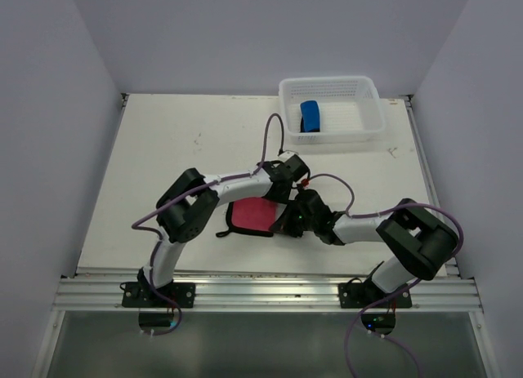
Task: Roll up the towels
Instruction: Roll the towel
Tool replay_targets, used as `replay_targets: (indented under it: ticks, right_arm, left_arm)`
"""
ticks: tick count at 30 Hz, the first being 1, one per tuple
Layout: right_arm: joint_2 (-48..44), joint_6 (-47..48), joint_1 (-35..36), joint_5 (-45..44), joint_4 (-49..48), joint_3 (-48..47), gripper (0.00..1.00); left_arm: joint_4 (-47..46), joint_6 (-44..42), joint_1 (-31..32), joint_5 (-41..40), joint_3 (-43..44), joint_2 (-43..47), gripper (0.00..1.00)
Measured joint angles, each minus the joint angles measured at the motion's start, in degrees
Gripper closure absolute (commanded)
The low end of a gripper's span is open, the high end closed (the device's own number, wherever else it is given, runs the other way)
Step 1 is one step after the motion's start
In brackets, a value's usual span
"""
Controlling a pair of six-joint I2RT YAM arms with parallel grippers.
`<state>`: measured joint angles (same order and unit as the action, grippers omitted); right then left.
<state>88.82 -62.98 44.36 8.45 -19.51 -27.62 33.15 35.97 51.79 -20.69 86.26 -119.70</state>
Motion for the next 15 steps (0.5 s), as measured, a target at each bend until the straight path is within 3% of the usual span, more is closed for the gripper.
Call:
replay_targets:
  ticks: [8,15]
  right_arm:
    - [-1.75,1.70,0.55,-3.10,1.68,0.20,1.00]
    - [-4.48,4.59,2.45,-8.15,4.94,0.37,1.00]
  left_arm:
    - [4.74,0.55,0.22,-2.56,5.42,-3.34,0.74]
    - [6.27,0.98,-0.24,-2.62,6.45,-3.93,0.77]
